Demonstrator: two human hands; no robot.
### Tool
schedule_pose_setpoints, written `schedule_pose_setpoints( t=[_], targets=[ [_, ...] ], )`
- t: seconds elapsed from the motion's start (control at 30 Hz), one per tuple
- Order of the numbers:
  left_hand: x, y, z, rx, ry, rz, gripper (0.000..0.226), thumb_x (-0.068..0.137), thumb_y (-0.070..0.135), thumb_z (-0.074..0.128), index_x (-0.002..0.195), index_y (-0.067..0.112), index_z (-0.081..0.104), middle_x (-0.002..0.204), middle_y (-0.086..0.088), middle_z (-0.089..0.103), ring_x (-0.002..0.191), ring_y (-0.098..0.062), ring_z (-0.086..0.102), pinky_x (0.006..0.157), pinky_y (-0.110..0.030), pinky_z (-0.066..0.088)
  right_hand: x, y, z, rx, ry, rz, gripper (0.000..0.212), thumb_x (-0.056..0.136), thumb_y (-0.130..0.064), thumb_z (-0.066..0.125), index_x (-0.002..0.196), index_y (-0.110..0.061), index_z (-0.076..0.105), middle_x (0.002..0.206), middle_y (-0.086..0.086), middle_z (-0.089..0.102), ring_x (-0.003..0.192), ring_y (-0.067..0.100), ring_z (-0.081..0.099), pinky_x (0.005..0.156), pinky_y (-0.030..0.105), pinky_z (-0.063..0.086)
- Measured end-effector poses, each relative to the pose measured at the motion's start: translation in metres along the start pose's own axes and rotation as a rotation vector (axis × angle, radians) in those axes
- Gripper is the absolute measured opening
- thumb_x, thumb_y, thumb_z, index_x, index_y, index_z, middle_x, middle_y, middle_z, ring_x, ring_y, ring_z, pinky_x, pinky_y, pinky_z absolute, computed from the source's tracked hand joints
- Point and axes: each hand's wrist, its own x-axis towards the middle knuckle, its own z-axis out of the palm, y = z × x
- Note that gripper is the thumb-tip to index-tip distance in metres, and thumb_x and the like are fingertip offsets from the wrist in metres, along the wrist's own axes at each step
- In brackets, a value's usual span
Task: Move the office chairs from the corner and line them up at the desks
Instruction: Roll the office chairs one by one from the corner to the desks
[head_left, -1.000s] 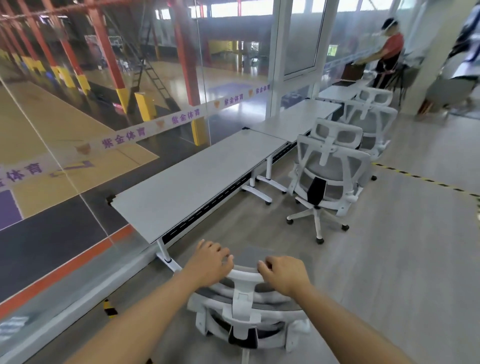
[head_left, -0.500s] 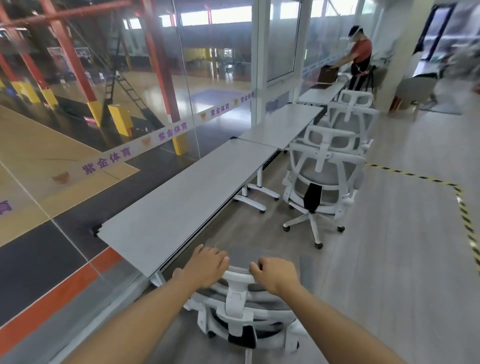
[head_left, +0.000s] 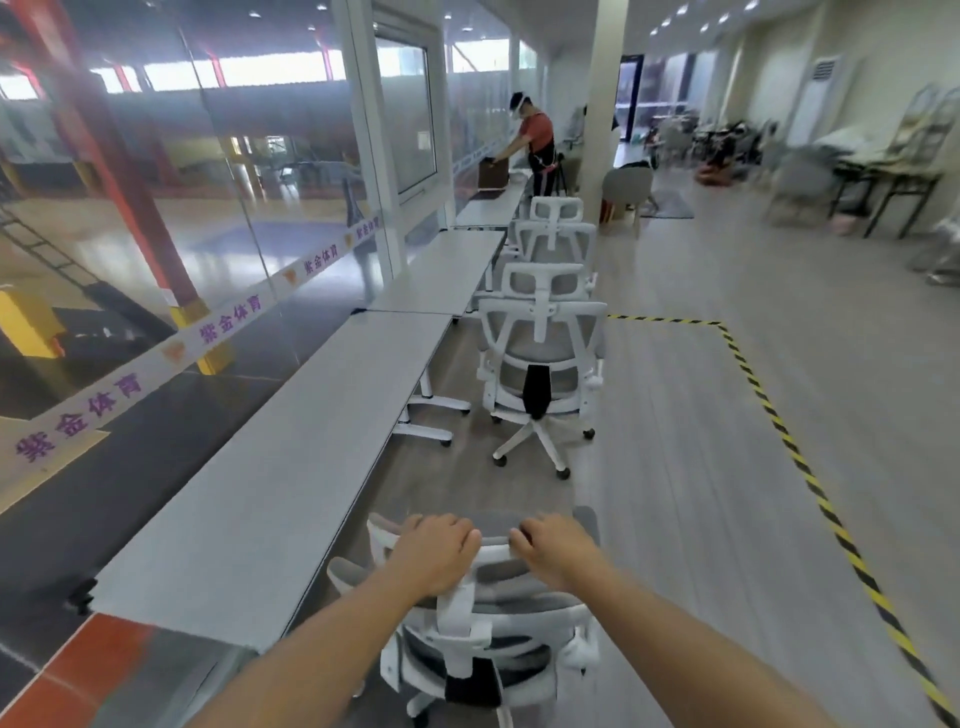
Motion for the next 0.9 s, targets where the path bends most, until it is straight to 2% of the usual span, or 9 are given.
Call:
schedule_pose_setpoints(
  t=[0.1,0.17,0.27,0.4,0.6,0.8,0.9],
  targets=[
    [0.009,0.032,-0.007,-0.016,-0.048,0.075,0.04,0.102,0.042,0.022,0.105,0.023,0.057,0.108,-0.003,0.063,0.1,-0.025,0.059,0.096,-0.043,0.041,-0.026,0.025,-0.014,0.001,-0.012,0.107,0.034,0.1,-0.042,0.038,0.118,-0.021,0.058,0.12,0.001,0.058,0.103,0.024,0.057,0.087,0.038,0.048],
    [0.018,0.058,-0.009,-0.019,-0.066,0.111,0.038,0.103,0.041,0.026,0.112,0.021,0.058,0.117,-0.004,0.062,0.108,-0.027,0.058,0.096,-0.041,0.04,-0.049,0.049,-0.025,-0.008,-0.033,0.196,0.032,0.099,-0.038,0.039,0.121,-0.02,0.053,0.125,0.003,0.057,0.104,0.027,0.058,0.084,0.037,0.046],
    [0.033,0.108,-0.011,-0.004,-0.083,0.201,0.04,0.102,0.04,0.03,0.128,0.021,0.054,0.129,-0.006,0.057,0.117,-0.028,0.054,0.099,-0.043,0.039,-0.091,0.094,-0.044,-0.006,-0.017,0.328,0.037,0.098,-0.037,0.039,0.128,-0.021,0.053,0.13,0.004,0.059,0.111,0.029,0.059,0.091,0.037,0.048],
    [0.047,0.203,-0.017,0.011,-0.103,0.339,0.042,0.102,0.036,0.031,0.136,0.021,0.05,0.136,-0.004,0.054,0.121,-0.027,0.052,0.102,-0.041,0.037,-0.167,0.162,-0.067,-0.004,0.015,0.492,0.039,0.101,-0.038,0.037,0.135,-0.023,0.049,0.136,0.002,0.056,0.117,0.026,0.056,0.091,0.034,0.044],
    [0.044,0.396,-0.005,0.064,-0.142,0.571,0.042,0.102,0.04,0.031,0.136,0.022,0.05,0.134,-0.005,0.054,0.121,-0.028,0.052,0.102,-0.042,0.038,-0.33,0.273,-0.099,0.017,0.097,0.718,0.041,0.102,-0.035,0.034,0.139,-0.022,0.047,0.135,0.005,0.057,0.117,0.027,0.057,0.09,0.035,0.046],
    [0.0,0.629,0.011,0.115,-0.135,0.78,0.042,0.102,0.041,0.03,0.136,0.024,0.048,0.135,-0.003,0.053,0.122,-0.026,0.051,0.103,-0.042,0.037,-0.528,0.39,-0.119,0.022,0.178,0.957,0.037,0.099,-0.034,0.037,0.13,-0.022,0.053,0.131,0.006,0.06,0.115,0.029,0.057,0.091,0.037,0.049],
    [-0.03,0.738,0.019,0.112,-0.126,0.888,0.043,0.102,0.041,0.03,0.136,0.024,0.049,0.135,-0.002,0.054,0.121,-0.026,0.052,0.102,-0.043,0.039,-0.627,0.441,-0.128,0.057,0.21,1.069,0.039,0.1,-0.035,0.037,0.135,-0.022,0.05,0.135,0.006,0.057,0.118,0.029,0.056,0.093,0.037,0.048]
  ],
)
